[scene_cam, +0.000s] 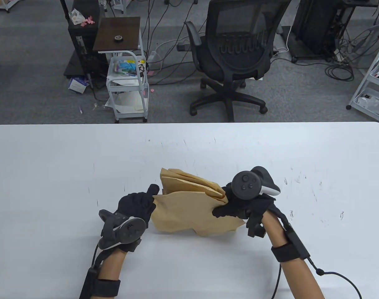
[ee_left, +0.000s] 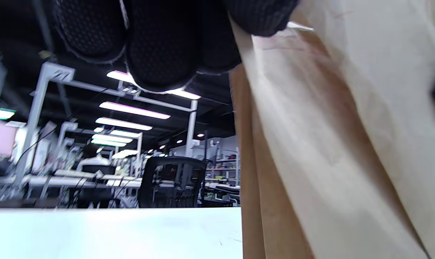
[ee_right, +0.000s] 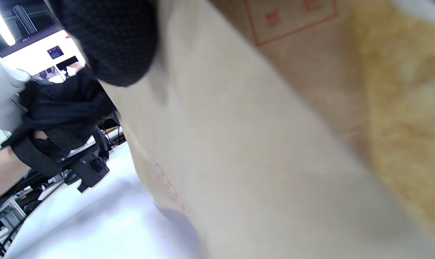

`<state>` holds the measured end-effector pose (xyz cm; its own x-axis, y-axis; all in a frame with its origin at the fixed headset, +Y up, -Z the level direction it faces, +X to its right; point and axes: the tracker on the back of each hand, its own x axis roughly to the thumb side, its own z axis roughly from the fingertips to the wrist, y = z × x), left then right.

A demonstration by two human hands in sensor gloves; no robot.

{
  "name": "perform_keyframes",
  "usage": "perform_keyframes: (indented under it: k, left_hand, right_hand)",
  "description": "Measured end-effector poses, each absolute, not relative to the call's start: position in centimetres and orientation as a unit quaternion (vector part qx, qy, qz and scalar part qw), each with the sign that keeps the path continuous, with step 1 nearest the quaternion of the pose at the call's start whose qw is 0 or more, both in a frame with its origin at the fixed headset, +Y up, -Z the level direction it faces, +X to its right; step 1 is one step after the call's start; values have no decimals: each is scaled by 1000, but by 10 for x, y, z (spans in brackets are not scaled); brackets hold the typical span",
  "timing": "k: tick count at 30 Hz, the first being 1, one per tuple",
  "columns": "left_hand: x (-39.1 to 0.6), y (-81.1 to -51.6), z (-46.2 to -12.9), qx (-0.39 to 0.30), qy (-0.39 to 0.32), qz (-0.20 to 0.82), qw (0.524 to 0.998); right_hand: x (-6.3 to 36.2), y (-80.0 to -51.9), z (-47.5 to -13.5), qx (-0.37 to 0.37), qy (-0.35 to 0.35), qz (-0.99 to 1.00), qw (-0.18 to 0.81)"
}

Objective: Push scattered envelopes inward from both sides into a neat stack

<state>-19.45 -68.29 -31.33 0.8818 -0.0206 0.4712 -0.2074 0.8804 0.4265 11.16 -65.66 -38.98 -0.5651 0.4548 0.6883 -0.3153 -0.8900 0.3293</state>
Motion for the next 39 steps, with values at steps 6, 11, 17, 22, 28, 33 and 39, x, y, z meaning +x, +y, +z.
perform_keyframes:
  k: [6, 11, 17, 22, 28, 33, 39]
  left_hand:
    - [-198, -680, -316, 156, -261, 73, 950]
    - [-217, -661, -326, 124, -247, 463, 842]
    - [-168, -622, -339, 1, -261, 197, 945]
    - [-162, -613, -342, 83, -275, 243, 927]
    - [-176, -625, -346, 151, -192, 265, 933]
    - [-214, -659, -349, 124, -115, 453, 875]
    - [-246, -708, -349, 5, -61, 586, 808]
  right_hand:
    - [116, -646, -386, 417, 97, 884, 188]
    - [119, -649, -388, 410, 125, 879, 207]
    - [121, -649, -390, 405, 131, 880, 210]
    - [132, -652, -395, 397, 127, 881, 225]
    - [128, -654, -396, 393, 138, 878, 236]
    - [128, -655, -396, 393, 147, 874, 243]
    - [120, -655, -395, 406, 84, 872, 261]
